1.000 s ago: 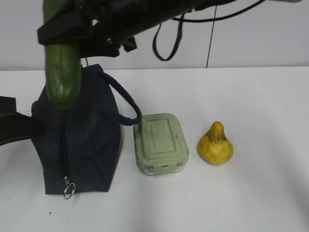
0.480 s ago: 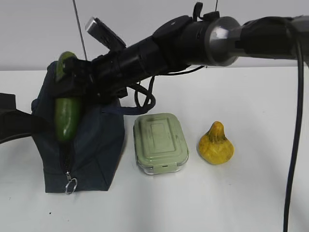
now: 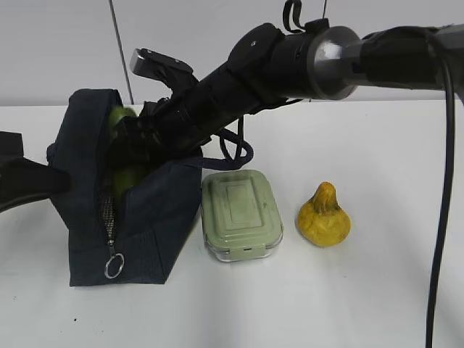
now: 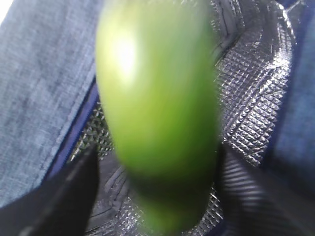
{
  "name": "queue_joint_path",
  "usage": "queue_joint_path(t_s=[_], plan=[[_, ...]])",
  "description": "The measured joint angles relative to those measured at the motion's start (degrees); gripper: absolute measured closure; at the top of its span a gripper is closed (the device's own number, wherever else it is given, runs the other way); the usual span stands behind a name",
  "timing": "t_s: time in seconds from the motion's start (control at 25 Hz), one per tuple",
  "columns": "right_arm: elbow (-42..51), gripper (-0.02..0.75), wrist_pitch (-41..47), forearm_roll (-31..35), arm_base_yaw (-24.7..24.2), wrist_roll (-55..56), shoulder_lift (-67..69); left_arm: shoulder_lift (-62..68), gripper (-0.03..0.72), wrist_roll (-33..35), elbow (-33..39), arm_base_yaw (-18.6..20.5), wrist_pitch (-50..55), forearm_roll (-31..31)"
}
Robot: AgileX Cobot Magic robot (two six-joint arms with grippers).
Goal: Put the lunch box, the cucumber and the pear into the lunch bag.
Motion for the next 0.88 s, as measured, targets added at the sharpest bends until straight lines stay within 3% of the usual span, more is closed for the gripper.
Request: queue_joint_path(t_s=[0.28,0.48,0.6,0.88], plan=[[-0.03,0.113,0.47,-2.77,-0.13,0.0,-3.48,0.0,0.703,0.0,0.0,0.0,-0.19,-0.35],[-1.13,0.136,1.81,-9.82,-0.35,0.12,-9.54,0.0,0.703,0.0,0.0,0.0,-0.52,-0.35],[-1.37,0.142,4.24,-17.98,-0.83,3.53,-14.39,0.0,0.703,0.02,0.0,0.0,-0.52,-0.35],[-1.48,0.143,19.04,-50.1,-1.41,25.51,-22.65,0.0,0.703,0.56,0.0,0.0,-0.52,-0.29]])
